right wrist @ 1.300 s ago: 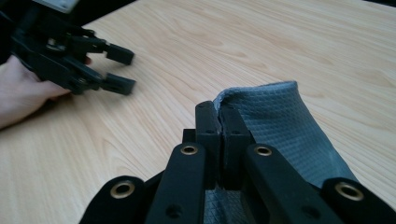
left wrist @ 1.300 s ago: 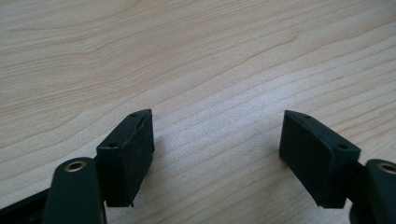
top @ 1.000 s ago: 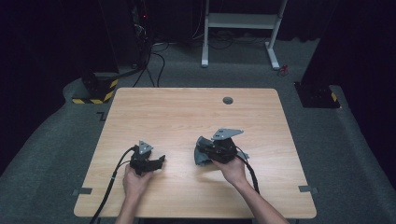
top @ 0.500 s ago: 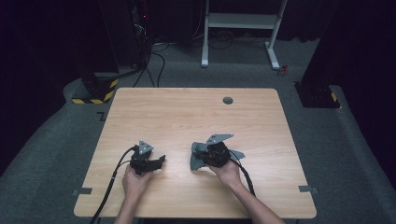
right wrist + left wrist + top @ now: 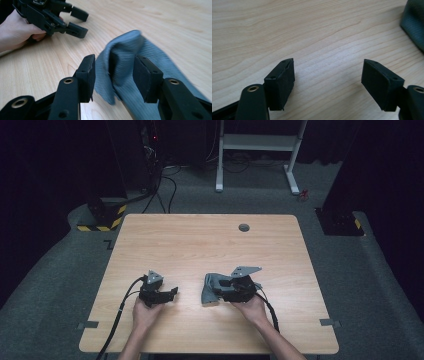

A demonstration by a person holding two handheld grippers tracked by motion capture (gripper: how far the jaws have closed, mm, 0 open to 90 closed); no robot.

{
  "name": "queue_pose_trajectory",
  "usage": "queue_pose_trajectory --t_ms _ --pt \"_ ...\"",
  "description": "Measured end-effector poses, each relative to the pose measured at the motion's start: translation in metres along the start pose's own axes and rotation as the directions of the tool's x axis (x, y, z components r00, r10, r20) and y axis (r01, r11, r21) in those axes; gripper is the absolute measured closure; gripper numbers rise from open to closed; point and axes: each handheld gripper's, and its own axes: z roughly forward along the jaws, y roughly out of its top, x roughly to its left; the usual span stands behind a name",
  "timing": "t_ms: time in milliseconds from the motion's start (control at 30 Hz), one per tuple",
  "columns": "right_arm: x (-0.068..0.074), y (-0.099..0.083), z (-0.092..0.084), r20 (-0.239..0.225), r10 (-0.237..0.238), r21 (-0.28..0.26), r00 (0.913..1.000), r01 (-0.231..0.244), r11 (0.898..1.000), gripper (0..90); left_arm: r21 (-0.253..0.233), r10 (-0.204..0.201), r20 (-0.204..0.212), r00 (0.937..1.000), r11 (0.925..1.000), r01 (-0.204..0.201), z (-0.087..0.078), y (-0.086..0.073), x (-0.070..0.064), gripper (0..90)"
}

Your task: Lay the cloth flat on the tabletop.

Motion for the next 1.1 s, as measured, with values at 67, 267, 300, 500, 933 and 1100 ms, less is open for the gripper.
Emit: queue_pose_trajectory --t_ms 67,267,300,500,933,1100 --pt "-0.003 -0.002 -0.01 0.025 -0.001 -0.015 0.9997 0.001 1.0 55.1 0.005 -0.019 0.03 0.9994 0.9998 0.018 -0.001 0.001 0.0 29.9" --pt "-0.018 -0.017 -0.031 0.11 0.014 -0.019 0.9938 -0.012 1.0 68.7 -0.033 0.028 0.081 0.9963 0.9991 -0.025 -0.011 0.005 -0.019 31.0" --pt "-0.02 -0.021 -0.032 0.125 0.016 -0.009 0.992 -0.015 1.0 69.8 -0.039 0.042 0.097 0.9944 0.9985 -0.038 -0.013 0.007 -0.024 31.3" --pt "-0.02 -0.038 -0.022 0.152 -0.002 0.069 0.9885 -0.008 0.998 71.7 -0.022 0.14 0.175 0.9746 0.9902 -0.138 -0.014 0.015 -0.066 37.4" --pt "-0.009 -0.039 0.006 0.168 -0.066 0.14 0.9836 0.042 0.989 72.2 0.004 0.165 0.184 0.9689 0.9856 -0.169 0.01 0.025 -0.098 51.7" --pt "-0.01 -0.039 0.009 0.186 -0.082 0.159 0.9791 0.052 0.986 80.5 0.021 0.157 0.194 0.9684 0.9862 -0.164 0.017 0.026 -0.094 70.7"
